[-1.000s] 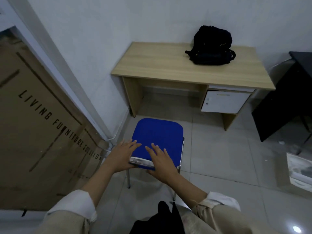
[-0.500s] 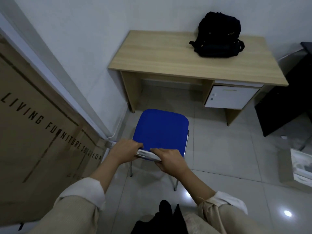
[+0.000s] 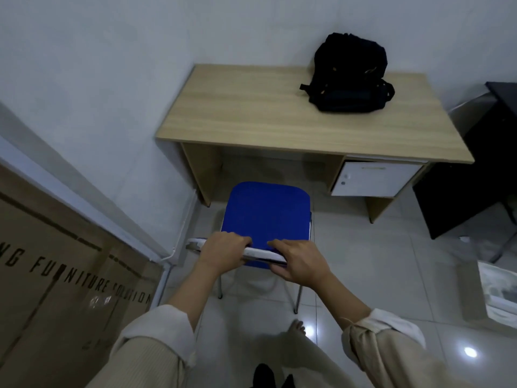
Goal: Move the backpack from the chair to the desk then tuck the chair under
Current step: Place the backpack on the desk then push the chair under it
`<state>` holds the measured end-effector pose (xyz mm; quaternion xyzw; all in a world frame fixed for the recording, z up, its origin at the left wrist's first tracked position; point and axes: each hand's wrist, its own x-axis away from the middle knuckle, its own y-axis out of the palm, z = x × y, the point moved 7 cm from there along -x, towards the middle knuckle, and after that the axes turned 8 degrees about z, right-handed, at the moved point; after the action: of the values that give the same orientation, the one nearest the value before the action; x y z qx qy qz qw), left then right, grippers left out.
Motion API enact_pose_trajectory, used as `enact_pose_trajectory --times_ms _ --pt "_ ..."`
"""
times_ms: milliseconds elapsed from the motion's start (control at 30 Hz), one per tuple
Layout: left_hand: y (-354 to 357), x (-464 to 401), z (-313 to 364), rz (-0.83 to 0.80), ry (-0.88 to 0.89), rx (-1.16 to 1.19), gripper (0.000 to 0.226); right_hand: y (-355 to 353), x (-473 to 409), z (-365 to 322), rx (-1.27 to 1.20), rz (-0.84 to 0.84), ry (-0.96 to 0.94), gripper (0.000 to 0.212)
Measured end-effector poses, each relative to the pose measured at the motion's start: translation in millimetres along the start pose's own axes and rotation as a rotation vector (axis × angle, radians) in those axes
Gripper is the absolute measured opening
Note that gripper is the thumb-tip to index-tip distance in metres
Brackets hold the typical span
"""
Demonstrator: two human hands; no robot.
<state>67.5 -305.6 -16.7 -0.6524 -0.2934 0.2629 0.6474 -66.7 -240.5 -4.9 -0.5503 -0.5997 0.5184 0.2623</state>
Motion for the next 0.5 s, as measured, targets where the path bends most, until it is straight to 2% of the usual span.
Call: enact_pose_trajectory --times_ms 267,500 --pt "-2 -96 -27 0.001 -0.01 0.043 0.034 -8 -73 71 0.037 -0.027 0.02 0.04" --pt "-7 -156 -45 -0.026 -0.04 0.049 0.029 -14 -123 114 0.063 0.0 -0.019 0.034"
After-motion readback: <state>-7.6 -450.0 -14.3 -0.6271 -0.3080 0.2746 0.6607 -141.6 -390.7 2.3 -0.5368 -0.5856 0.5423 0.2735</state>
